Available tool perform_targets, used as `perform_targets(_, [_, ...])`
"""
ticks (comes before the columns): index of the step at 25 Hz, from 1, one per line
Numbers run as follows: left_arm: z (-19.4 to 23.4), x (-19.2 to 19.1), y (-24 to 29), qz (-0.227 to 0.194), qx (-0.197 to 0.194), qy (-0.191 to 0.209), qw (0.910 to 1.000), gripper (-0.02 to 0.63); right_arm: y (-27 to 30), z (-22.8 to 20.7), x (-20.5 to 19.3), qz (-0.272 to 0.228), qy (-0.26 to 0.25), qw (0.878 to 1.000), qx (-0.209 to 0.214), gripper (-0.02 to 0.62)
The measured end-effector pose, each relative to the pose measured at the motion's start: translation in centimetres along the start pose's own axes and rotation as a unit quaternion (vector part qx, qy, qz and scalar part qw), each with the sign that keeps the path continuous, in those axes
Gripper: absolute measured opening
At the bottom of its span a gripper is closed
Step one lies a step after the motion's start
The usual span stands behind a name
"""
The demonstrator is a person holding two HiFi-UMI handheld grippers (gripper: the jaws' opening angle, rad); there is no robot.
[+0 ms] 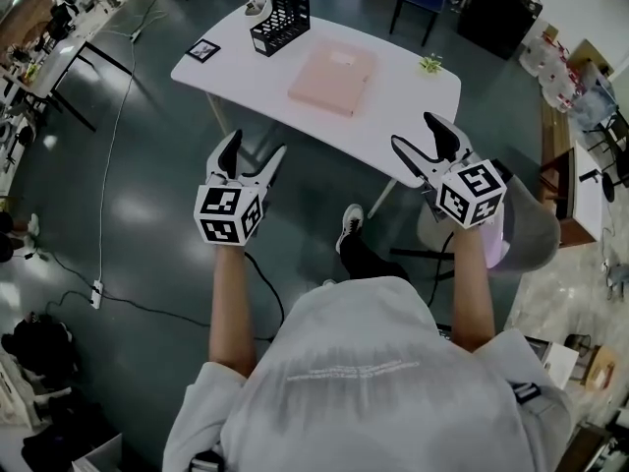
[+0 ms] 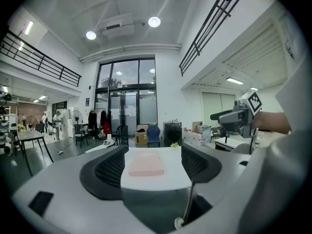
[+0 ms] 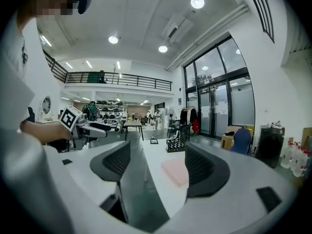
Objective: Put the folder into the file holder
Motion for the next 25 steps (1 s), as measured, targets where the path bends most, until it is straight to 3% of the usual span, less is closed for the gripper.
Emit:
perform_targets(9, [4.9, 1.8, 8.3, 0.014, 0.005, 0.003, 0.9999, 0.37, 8.4, -5.9, -1.1, -0.013, 0.026, 1.0, 0.011, 0.344])
perform_targets(20, [10.1, 5.8, 23.2, 0.046, 0.007, 0.003, 0.9989, 0.37, 18.5, -18.6, -4.7, 0.006, 0.094, 0.995, -0.015, 0.344])
perform_targets(25, [11.4, 6.2, 28.7, 0.072, 0.006, 0.005, 0.9973, 0.37, 22.0, -22.4, -6.6, 0.016, 0.111, 0.994, -0.014, 0.344])
Point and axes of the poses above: the fingertips, and each gripper's own axes: y forward along the fingers, z to its left, x out of its top, the point moved 3 cm from there along -y, backward along the fingers, and after that the axes turned 10 degrees about -y, right-handed, at the moved point
